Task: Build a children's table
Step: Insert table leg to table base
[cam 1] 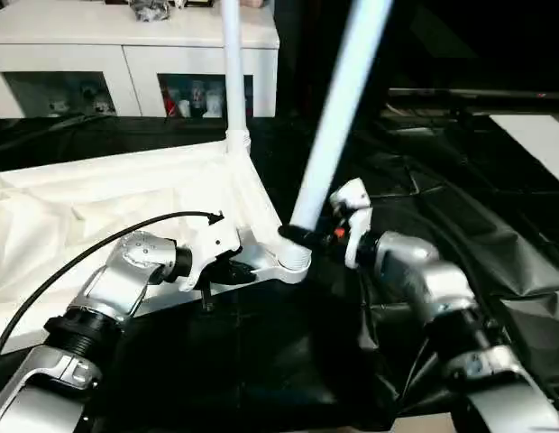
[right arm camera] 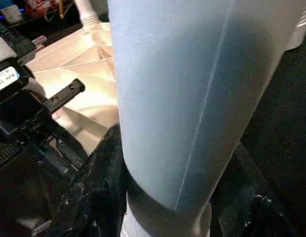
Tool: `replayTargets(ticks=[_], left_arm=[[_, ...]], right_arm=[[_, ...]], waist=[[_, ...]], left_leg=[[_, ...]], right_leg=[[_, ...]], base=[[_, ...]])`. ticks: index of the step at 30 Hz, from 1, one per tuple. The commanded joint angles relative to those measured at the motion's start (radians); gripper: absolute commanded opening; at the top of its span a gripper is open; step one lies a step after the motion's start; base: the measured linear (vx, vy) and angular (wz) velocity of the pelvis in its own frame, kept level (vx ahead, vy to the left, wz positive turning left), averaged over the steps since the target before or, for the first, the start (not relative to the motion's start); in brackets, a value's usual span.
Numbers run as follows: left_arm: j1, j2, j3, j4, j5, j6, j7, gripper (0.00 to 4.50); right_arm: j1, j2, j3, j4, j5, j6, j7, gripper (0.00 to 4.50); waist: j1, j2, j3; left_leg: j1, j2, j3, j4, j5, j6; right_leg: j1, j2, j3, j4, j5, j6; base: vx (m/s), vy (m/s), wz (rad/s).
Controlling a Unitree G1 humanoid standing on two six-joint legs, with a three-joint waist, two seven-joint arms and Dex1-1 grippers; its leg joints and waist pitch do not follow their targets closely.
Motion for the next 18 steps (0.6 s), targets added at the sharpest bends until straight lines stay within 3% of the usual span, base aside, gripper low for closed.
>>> replayTargets(ticks=[1, 7, 12, 18], left_arm=[[0.007, 0.017, -0.019, -0.039, 0.009, -0.022, -0.059, 0.0], [0.011, 0.016, -0.019, -0.046, 0.011, -0.023, -0.052, 0.0], [0.013, 0.018, -0.02, -0.048, 0.012, -0.025, -0.048, 0.0], [0.018, 0.023, -0.022, -0.056, 0.01, -0.022, -0.047, 0.0]], right_arm=[[0.023, -0.052, 0.012, 0.055, -0.057, 0.066, -0.005, 1.86], [0.026, -0.074, 0.077, 0.037, -0.11, 0.037, 0.029, 1.86], [0.023, -0.06, 0.077, 0.048, -0.119, 0.013, 0.006, 1.86], [0.013, -0.043, 0.051, 0.077, -0.118, -0.011, -0.043, 1.86]], waist=[[0.005, 0.017, -0.05], [0.02, 0.014, -0.053], [0.027, 0.019, -0.048], [0.022, 0.02, -0.047]], left_leg=[[0.035, 0.095, -0.044, -0.096, -0.367, -0.072], [0.03, 0.095, -0.037, -0.088, -0.257, -0.032], [0.038, 0.099, -0.04, -0.094, -0.336, -0.063], [0.038, 0.098, -0.043, -0.098, -0.372, -0.085]], right_leg=[[0.012, -0.094, 0.044, -0.073, -0.171, -0.219], [0.023, -0.094, 0.04, -0.064, -0.05, -0.242], [0.015, -0.096, 0.041, -0.074, -0.19, -0.221], [0.011, -0.094, 0.042, -0.076, -0.208, -0.212]], base=[[0.0, 0.0, 0.0], [0.0, 0.0, 0.0], [0.0, 0.0, 0.0], [0.0, 0.0, 0.0]])
